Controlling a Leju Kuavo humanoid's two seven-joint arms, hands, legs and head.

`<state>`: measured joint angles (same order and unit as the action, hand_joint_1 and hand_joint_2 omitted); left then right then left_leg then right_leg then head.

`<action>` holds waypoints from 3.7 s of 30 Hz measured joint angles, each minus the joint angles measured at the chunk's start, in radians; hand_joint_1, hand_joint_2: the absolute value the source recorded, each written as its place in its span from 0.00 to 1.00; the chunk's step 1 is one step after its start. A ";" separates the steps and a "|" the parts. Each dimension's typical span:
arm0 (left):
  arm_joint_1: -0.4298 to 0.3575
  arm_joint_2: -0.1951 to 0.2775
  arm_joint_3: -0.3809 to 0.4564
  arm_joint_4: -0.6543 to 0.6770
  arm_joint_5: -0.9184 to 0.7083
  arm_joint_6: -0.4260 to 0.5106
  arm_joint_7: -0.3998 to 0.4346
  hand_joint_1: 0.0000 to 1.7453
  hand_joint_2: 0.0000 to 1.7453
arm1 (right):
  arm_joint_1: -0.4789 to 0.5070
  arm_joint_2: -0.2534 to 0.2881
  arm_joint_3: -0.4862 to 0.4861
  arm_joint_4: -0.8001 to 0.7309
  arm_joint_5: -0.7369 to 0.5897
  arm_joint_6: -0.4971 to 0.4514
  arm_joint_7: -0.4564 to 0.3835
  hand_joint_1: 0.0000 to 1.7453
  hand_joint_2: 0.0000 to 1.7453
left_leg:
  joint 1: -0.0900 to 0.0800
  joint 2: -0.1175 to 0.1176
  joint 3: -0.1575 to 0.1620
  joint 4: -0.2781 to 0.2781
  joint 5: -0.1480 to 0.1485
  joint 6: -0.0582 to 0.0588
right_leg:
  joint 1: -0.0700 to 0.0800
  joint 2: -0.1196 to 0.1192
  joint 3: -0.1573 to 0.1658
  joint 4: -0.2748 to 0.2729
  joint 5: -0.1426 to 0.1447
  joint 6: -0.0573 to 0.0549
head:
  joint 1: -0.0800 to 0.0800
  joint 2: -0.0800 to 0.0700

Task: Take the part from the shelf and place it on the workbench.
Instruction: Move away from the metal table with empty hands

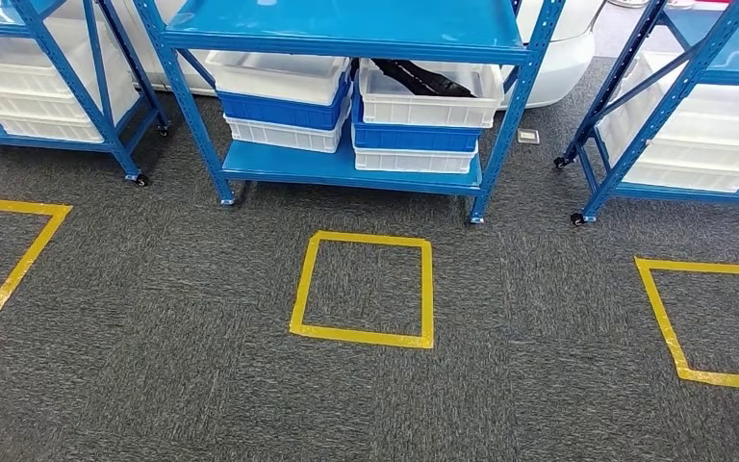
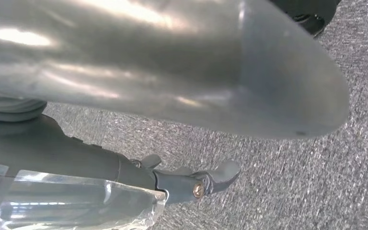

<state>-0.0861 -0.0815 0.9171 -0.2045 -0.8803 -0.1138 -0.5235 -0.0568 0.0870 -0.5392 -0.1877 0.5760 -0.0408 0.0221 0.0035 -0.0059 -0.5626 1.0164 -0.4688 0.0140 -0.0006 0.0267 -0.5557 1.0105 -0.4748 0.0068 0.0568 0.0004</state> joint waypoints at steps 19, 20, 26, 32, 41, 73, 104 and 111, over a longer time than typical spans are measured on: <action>-0.003 0.004 0.000 0.000 -0.002 -0.003 -0.002 0.00 0.00 | 0.006 -0.001 0.000 0.000 0.016 0.000 -0.014 0.00 0.00 | 0.006 0.015 -0.001 -0.018 0.017 0.043 | -0.026 -0.018 -0.109 0.236 -0.092 0.051 | 0.003 0.000; -0.003 0.003 0.000 0.000 -0.002 -0.003 -0.002 0.00 0.00 | 0.006 -0.002 0.000 0.000 0.016 0.000 -0.014 0.00 0.00 | 0.008 0.015 0.000 -0.017 0.016 0.037 | -0.031 -0.021 -0.070 0.162 -0.064 0.062 | 0.003 0.000; -0.005 0.003 0.000 0.000 -0.002 -0.003 -0.002 0.00 0.00 | 0.004 -0.002 0.000 0.000 0.016 0.000 -0.016 0.00 0.00 | 0.012 0.015 0.006 -0.009 0.005 -0.007 | -0.024 -0.026 0.014 -0.003 -0.008 0.017 | 0.001 0.000; -0.005 0.004 0.001 0.000 -0.003 -0.002 -0.002 0.00 0.00 | 0.005 -0.001 0.000 0.000 0.016 0.000 -0.016 0.00 0.00 | 0.018 0.012 -0.128 0.270 -0.133 -0.023 | -0.016 -0.025 0.021 -0.004 -0.006 -0.013 | 0.001 0.000; -0.008 0.008 0.004 0.000 -0.003 0.001 0.000 0.00 0.00 | 0.002 0.004 0.000 0.000 0.026 0.000 -0.019 0.00 0.00 | -0.004 0.015 -0.013 -0.002 0.015 0.029 | 0.004 -0.019 0.029 -0.006 -0.018 -0.008 | 0.001 0.000; -0.013 -0.005 0.017 0.000 0.001 0.022 -0.008 0.00 0.00 | 0.000 -0.003 0.000 0.000 0.042 0.004 -0.019 0.00 0.00 | 0.003 0.010 -0.007 -0.011 0.014 0.030 | -0.004 -0.020 0.029 -0.001 -0.027 0.010 | 0.000 0.000; -0.017 -0.006 0.018 -0.001 0.001 0.024 -0.008 0.00 0.00 | 0.001 0.003 0.000 0.000 0.048 0.001 -0.017 0.00 0.00 | 0.001 0.004 -0.025 -0.007 0.027 0.029 | -0.010 -0.018 0.065 -0.003 -0.067 0.021 | -0.003 0.000; -0.016 -0.007 0.019 -0.001 0.002 0.023 -0.008 0.00 0.00 | 0.006 0.001 0.000 0.000 0.048 0.001 -0.015 0.00 0.00 | 0.004 0.001 0.028 -0.022 -0.005 0.044 | -0.013 -0.021 -0.122 0.248 -0.101 0.035 | 0.000 0.000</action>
<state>-0.1022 -0.0888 0.9362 -0.2054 -0.8786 -0.0904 -0.5319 -0.0510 0.0881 -0.5390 -0.1873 0.6241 -0.0397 0.0073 0.0075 -0.0047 -0.5347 0.9941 -0.4736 0.0583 -0.0135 0.0058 -0.6774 1.2590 -0.5763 0.0422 0.0565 0.0004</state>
